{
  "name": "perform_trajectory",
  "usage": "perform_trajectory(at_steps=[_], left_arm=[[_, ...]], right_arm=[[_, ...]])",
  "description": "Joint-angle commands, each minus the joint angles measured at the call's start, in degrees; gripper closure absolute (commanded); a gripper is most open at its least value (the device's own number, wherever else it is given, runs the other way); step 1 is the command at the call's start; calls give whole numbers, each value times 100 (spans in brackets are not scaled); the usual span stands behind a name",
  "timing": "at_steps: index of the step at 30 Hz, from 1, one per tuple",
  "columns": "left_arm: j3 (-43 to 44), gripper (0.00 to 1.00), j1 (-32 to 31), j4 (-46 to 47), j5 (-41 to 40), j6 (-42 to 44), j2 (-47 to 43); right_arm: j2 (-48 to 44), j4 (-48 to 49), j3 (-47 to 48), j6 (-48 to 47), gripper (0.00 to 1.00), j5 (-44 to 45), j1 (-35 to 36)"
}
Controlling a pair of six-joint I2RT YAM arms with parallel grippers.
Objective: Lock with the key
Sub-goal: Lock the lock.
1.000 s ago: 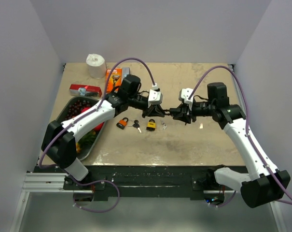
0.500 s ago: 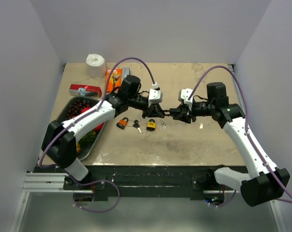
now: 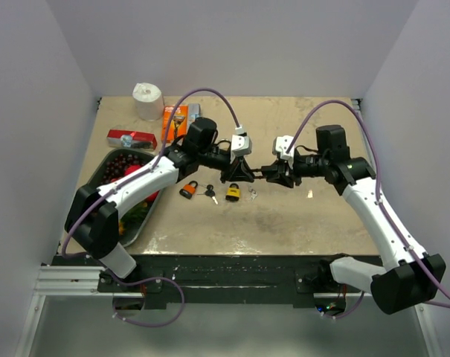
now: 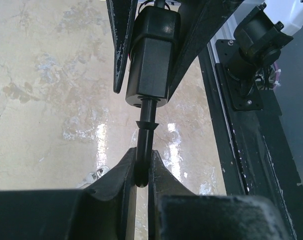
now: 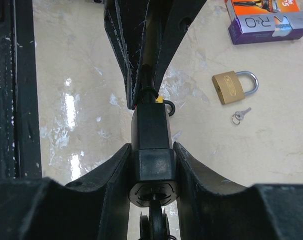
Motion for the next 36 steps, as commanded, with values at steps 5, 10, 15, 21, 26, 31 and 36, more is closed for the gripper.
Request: perform_trajectory(at_steps=[5, 10, 15, 21, 26, 31, 36], left_arm=[[55, 100, -676, 2840, 164, -246, -110], [-68, 100, -685, 3270, 93, -351, -154], [-59, 100, -703, 3438, 154, -378, -172], [108, 100, -729, 3701, 444, -940, -128], [301, 100, -861, 3938, 655, -1292, -40], [363, 100, -914, 4255, 726, -1363, 39], [398, 100, -1010, 4562, 884, -1732, 4]], right_arm=[[243, 266, 211, 164, 100, -1315, 717], [357, 292, 228, 383, 100, -1447, 717], [454, 599, 211, 788, 100, -1544, 709], [401, 1213, 9, 761, 100, -1263, 744], [611, 1409, -44, 534, 100, -1289, 963], [630, 1708, -254, 533, 100, -1377, 1236], [700, 1296, -290, 59, 100, -1517, 1482]])
